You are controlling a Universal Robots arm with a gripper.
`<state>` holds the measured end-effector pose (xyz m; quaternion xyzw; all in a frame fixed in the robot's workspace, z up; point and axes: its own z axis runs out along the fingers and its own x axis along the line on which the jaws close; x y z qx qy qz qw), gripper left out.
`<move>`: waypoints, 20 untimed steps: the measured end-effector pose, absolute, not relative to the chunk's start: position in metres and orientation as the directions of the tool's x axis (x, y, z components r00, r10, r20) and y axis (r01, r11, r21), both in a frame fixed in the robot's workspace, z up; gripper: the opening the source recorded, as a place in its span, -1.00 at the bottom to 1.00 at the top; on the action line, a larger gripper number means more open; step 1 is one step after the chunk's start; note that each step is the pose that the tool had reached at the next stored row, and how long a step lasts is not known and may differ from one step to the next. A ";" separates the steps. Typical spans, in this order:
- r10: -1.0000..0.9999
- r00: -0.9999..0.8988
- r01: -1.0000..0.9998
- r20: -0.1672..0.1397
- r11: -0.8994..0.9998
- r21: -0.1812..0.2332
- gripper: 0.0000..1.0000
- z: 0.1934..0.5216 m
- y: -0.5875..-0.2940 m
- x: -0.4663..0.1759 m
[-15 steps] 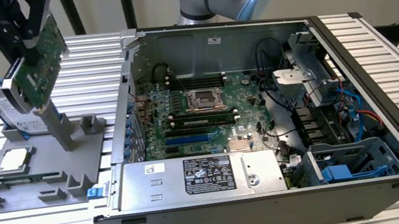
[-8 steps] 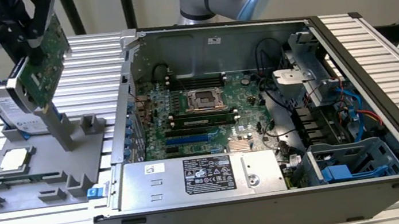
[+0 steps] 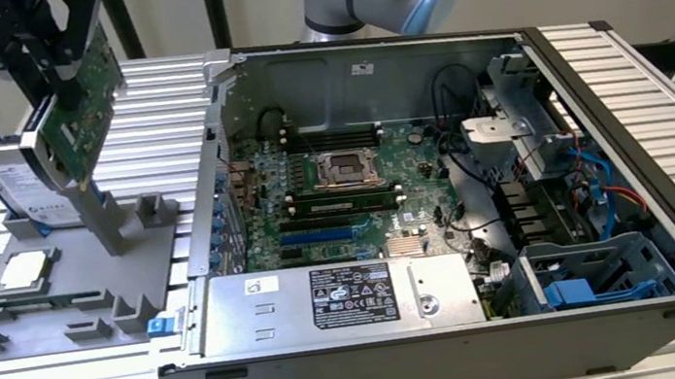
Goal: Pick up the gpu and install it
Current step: 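Pick up the gpu and move the gpu toward the slot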
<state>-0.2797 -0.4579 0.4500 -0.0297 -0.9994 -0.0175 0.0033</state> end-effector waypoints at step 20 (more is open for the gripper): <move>0.059 -0.998 0.059 0.008 0.998 0.035 -1.00 0.450 -0.457 -0.268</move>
